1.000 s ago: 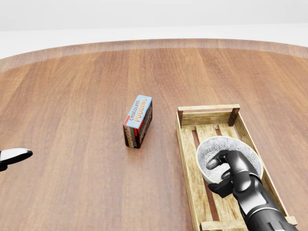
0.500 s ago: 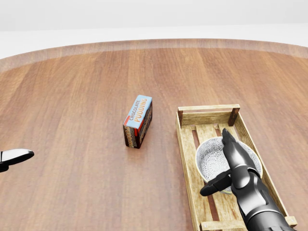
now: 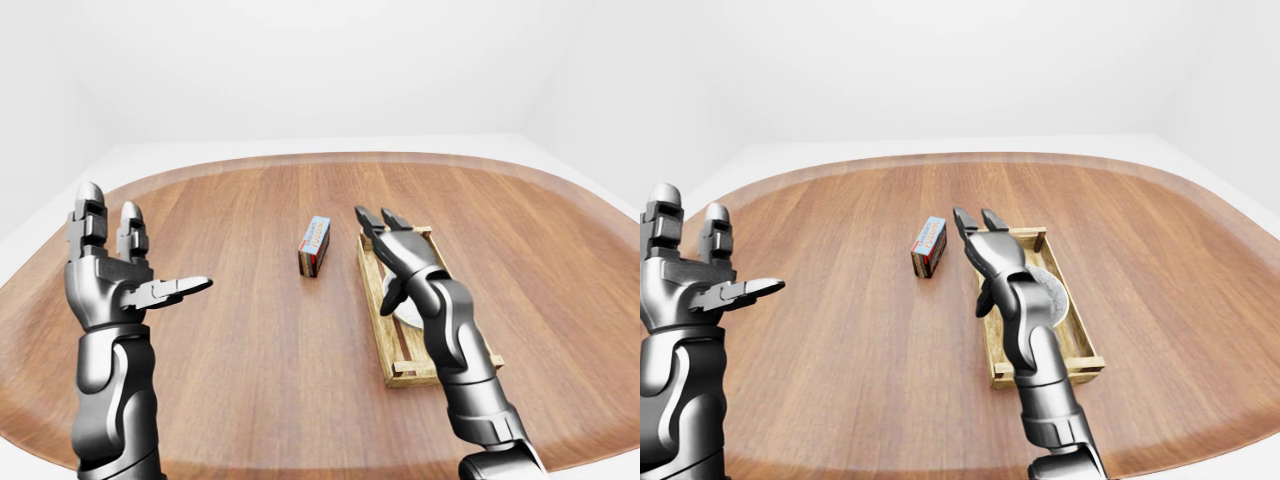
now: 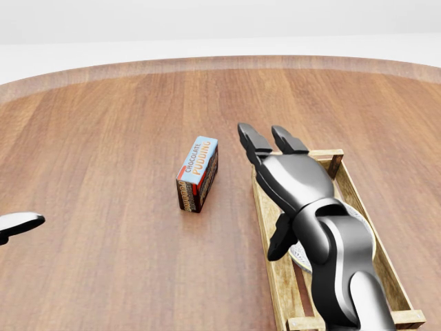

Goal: Pick up the bowl on the left and put it in the tray.

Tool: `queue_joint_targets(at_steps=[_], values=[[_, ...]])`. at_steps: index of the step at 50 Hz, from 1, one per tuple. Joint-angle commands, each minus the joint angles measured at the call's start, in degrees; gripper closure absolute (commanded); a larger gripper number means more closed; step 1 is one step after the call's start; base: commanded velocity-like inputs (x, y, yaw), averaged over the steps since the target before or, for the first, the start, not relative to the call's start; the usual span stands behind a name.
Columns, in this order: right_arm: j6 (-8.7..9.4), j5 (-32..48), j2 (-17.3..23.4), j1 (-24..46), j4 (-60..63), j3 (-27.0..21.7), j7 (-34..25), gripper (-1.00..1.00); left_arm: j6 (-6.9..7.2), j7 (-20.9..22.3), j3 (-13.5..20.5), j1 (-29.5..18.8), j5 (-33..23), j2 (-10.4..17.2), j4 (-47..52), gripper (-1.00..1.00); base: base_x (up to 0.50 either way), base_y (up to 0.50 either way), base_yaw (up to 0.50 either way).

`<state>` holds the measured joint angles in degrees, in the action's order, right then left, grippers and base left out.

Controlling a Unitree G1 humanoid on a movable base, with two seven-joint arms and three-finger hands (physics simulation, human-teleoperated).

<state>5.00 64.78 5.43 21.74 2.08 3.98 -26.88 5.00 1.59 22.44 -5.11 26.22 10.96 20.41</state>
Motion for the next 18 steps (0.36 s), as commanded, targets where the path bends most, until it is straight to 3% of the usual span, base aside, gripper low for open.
queue_joint_targets(at_steps=[1,18], values=[[0.0,19.58,-6.0,-1.89,18.78,1.14,-13.12,-1.0,0.0,-0.23,0.29,0.06,0.48,0.13,0.86,-1.0,0.0,0.0,0.0],[0.0,40.83,-17.09,-4.8,42.37,5.45,-13.12,-1.0,0.0,0.01,0.19,0.28,0.34,-0.05,1.03,-1.0,0.0,0.0,0.0]])
